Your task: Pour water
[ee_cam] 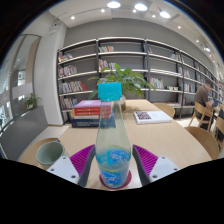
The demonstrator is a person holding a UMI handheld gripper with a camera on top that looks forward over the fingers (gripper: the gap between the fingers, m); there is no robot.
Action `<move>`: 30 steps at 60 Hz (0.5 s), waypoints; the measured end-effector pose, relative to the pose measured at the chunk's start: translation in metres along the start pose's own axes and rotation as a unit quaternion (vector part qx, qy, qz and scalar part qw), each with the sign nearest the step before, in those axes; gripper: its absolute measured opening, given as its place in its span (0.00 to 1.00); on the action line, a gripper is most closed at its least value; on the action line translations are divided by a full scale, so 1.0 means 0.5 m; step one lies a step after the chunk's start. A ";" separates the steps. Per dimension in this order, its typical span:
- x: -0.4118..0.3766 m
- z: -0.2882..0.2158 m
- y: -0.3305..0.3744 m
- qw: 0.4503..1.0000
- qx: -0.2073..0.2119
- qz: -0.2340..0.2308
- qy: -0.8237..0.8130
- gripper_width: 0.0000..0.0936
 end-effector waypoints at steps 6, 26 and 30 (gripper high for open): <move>0.007 0.010 0.029 1.000 -0.019 0.010 -0.005 0.89; -0.055 0.093 0.268 0.992 -0.126 0.016 0.016 0.91; -0.074 0.063 0.299 0.992 -0.121 0.015 0.016 0.91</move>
Point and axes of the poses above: the point between the fingertips, and its own axes, seen from behind it with the camera up: x to the right, z down, y backward, against the way the camera looks, the point moved 9 cm from there along y, backward, against the way the camera looks, and after that the axes turned 5 degrees about z, right-handed, at the moved point
